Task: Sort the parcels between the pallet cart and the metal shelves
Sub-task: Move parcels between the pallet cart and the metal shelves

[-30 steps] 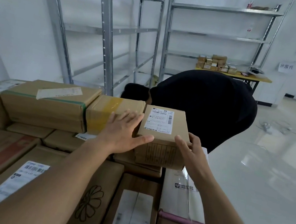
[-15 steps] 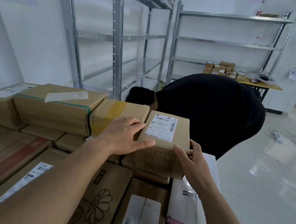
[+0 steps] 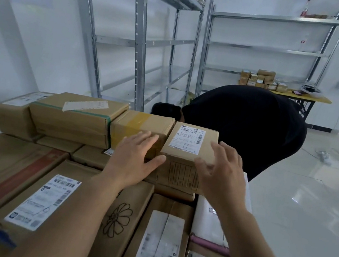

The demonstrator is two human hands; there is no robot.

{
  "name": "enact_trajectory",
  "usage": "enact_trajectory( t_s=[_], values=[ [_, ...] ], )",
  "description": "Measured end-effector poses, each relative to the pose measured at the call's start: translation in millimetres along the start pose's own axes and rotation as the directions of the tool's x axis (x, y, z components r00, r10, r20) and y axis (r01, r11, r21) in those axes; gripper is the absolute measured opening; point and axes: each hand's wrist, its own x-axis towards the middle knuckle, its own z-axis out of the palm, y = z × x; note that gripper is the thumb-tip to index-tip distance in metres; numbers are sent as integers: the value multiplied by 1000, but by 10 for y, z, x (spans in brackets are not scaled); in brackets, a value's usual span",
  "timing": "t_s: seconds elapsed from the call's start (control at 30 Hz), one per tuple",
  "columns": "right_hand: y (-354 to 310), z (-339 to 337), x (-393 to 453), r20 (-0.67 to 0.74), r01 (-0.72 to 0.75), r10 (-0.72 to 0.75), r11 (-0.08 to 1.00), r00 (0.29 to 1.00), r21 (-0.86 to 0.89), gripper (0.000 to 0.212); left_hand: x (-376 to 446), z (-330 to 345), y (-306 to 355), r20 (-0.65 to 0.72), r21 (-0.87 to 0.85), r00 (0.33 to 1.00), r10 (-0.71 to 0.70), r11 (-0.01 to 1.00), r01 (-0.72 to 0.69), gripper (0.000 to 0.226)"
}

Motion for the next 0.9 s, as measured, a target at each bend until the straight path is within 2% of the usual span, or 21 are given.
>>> enact_trajectory(
  t_s=[0.2,0.27,0.4,0.47,0.63,0.7,0.83,0.9],
  values=[
    [-520,224,-381,13,307,-308,950,951,59,33,-705,-48,-124,-112,-104,972,-208,975,197,68],
    [-672,329,-492,56,361,-368,927,928,101,31,-949,-111,-182,-146,-123,953,-267,960,250,71],
    [-965,523,-677,201,454,-479,877,855,160,37,-1385,-256,-384,-187,-100,900,-395,919,382,63],
    [-1121,601,-773,285,487,-515,857,809,167,40,-1609,-323,-502,-202,-95,871,-447,894,437,61],
    [-1524,713,-1087,385,568,-588,804,712,177,44,-2228,-449,-767,-245,-15,795,-555,822,569,68],
    [-1703,746,-1256,393,596,-615,781,684,186,42,-2464,-506,-861,-269,-11,761,-590,792,610,68],
    [-2133,786,-1627,319,650,-680,730,661,210,40,-3000,-658,-1052,-309,85,687,-657,701,708,68],
    [-2402,802,-1842,370,658,-691,716,621,233,47,-3299,-781,-1127,-328,98,665,-671,676,730,78]
  ],
)
